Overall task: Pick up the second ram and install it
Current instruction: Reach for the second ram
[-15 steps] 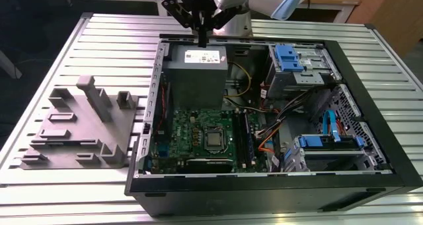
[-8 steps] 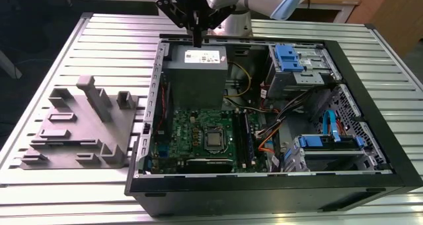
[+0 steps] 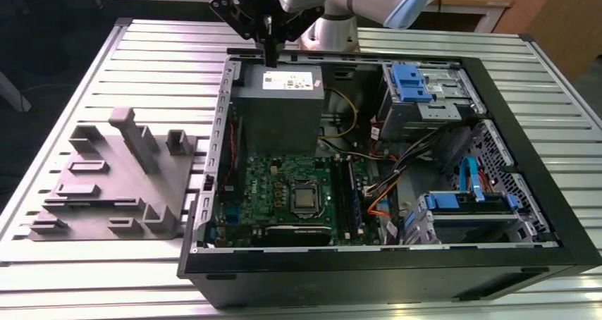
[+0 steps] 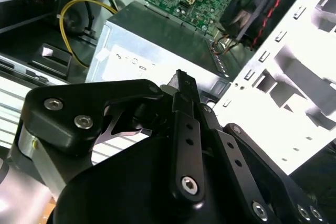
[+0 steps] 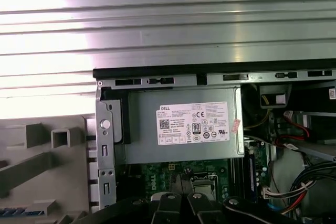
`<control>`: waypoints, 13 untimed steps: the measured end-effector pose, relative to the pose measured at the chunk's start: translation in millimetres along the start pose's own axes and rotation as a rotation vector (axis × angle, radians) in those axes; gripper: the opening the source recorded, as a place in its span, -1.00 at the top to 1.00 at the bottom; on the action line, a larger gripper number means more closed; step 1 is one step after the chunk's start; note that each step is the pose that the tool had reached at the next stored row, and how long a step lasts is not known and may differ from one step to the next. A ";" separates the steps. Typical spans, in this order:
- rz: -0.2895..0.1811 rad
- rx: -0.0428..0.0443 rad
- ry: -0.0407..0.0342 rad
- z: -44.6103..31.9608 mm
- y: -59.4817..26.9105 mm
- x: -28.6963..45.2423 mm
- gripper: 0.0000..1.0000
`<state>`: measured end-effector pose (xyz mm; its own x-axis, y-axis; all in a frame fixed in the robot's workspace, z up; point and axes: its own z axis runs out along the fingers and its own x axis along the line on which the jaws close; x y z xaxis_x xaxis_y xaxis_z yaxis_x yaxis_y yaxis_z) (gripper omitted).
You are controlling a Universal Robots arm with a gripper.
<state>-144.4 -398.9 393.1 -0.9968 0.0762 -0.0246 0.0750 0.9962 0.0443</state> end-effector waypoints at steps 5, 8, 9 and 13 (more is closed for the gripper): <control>0.000 -0.0003 0.0000 0.0 -0.6 8.2 0.86; 0.000 -0.0004 -0.0001 0.1 -1.2 15.0 0.86; 0.000 -0.0004 -0.0001 0.1 -1.3 17.0 0.86; 0.000 -0.0005 -0.0002 0.1 -2.0 25.7 0.86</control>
<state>-170.3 -398.9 392.2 -0.9968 0.0763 -0.0249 0.0752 0.9962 0.0448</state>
